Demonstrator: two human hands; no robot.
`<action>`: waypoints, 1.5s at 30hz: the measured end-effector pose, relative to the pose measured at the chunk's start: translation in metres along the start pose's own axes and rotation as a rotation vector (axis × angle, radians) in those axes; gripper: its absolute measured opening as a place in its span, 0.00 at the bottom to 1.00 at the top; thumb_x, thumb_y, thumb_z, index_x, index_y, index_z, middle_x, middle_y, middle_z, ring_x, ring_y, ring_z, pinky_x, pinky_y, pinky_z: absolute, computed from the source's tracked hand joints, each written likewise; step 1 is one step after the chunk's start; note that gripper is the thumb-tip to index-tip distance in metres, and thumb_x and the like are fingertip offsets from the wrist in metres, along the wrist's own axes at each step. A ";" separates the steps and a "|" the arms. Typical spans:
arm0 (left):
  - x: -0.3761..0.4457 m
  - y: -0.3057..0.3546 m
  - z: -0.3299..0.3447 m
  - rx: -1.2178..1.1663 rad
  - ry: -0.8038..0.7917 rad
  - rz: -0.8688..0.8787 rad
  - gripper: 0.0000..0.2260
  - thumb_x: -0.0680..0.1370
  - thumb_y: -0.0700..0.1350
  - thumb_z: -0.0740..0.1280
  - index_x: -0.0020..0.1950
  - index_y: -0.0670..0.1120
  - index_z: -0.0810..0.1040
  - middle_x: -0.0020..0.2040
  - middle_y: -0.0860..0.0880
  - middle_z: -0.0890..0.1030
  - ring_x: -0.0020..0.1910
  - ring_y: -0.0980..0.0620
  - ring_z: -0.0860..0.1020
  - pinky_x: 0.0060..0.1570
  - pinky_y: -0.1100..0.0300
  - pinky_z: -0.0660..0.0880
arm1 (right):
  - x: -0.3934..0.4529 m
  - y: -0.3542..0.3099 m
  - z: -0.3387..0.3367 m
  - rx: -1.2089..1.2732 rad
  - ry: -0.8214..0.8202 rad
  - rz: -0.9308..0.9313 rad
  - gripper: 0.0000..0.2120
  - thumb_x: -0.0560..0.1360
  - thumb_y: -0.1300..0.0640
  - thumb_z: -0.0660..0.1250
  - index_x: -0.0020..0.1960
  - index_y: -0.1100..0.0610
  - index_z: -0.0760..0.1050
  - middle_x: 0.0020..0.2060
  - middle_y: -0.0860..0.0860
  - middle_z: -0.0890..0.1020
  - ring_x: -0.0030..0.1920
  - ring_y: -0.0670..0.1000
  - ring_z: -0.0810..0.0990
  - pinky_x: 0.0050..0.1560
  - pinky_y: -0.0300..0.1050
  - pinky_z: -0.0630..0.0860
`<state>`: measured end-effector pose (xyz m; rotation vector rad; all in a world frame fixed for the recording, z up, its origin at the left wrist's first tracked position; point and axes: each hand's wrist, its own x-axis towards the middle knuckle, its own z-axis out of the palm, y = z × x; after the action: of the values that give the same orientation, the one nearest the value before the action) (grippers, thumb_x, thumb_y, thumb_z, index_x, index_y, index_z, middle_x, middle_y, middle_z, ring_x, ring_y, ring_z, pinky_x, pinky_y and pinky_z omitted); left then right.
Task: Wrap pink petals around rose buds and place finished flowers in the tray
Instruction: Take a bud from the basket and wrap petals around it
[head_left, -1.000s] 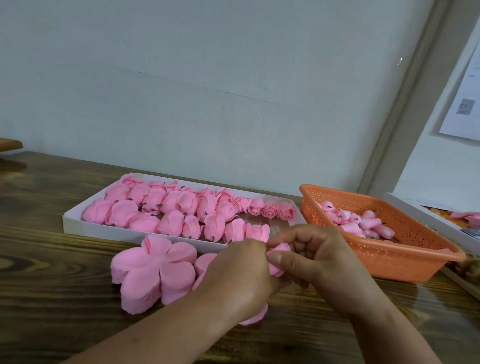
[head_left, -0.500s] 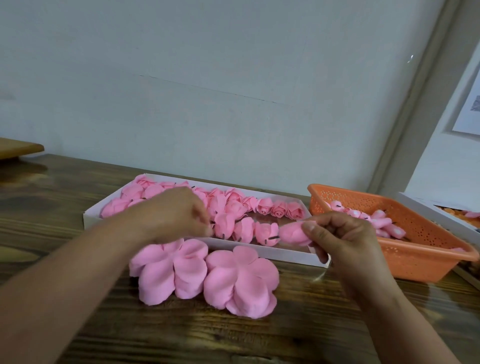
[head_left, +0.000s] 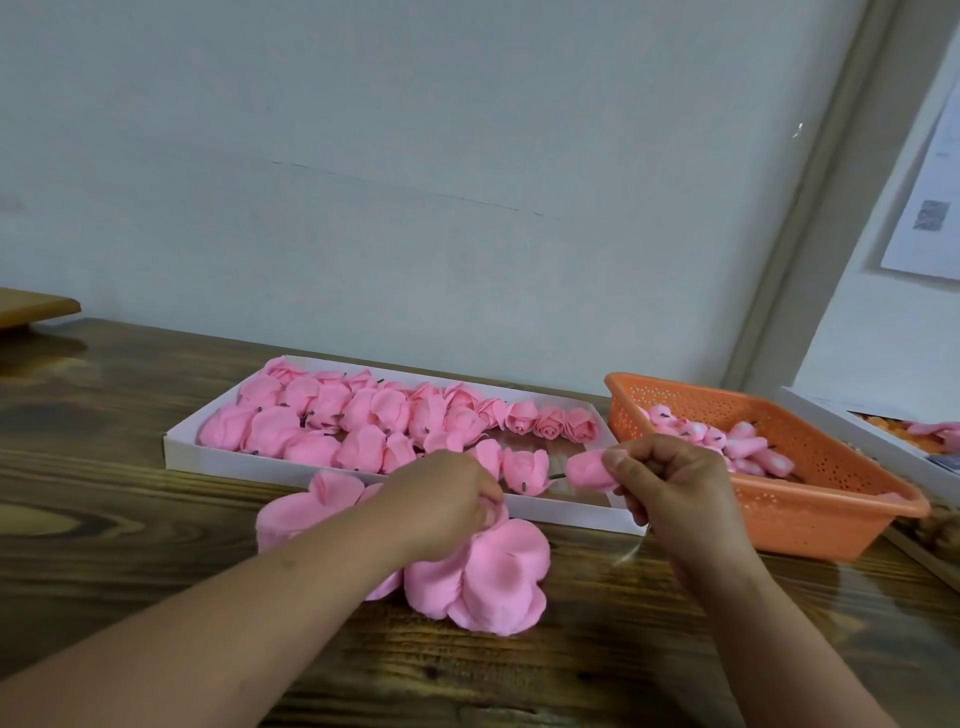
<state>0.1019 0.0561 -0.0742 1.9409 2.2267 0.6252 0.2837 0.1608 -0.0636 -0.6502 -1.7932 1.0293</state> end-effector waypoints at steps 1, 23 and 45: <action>0.002 0.001 0.001 0.011 -0.013 -0.011 0.11 0.79 0.41 0.62 0.54 0.49 0.84 0.46 0.55 0.82 0.46 0.51 0.77 0.50 0.57 0.75 | 0.000 0.001 0.000 -0.007 -0.001 -0.005 0.05 0.74 0.65 0.68 0.39 0.61 0.80 0.21 0.49 0.76 0.22 0.42 0.69 0.22 0.34 0.67; 0.001 -0.002 0.013 0.059 0.126 -0.025 0.05 0.78 0.43 0.65 0.45 0.48 0.80 0.43 0.54 0.74 0.42 0.53 0.74 0.44 0.58 0.74 | 0.000 -0.003 0.000 0.019 0.013 -0.025 0.06 0.74 0.65 0.68 0.39 0.61 0.79 0.20 0.48 0.76 0.21 0.41 0.70 0.22 0.33 0.67; -0.014 0.007 -0.014 -0.873 0.086 -0.353 0.05 0.79 0.42 0.65 0.49 0.45 0.81 0.49 0.41 0.84 0.53 0.40 0.81 0.58 0.45 0.75 | -0.020 -0.030 0.012 0.070 -0.314 -0.270 0.07 0.70 0.63 0.69 0.37 0.53 0.81 0.27 0.44 0.81 0.26 0.39 0.76 0.28 0.28 0.70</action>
<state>0.1057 0.0397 -0.0610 1.0776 1.7795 1.3337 0.2812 0.1258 -0.0494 -0.2009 -2.0370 1.0445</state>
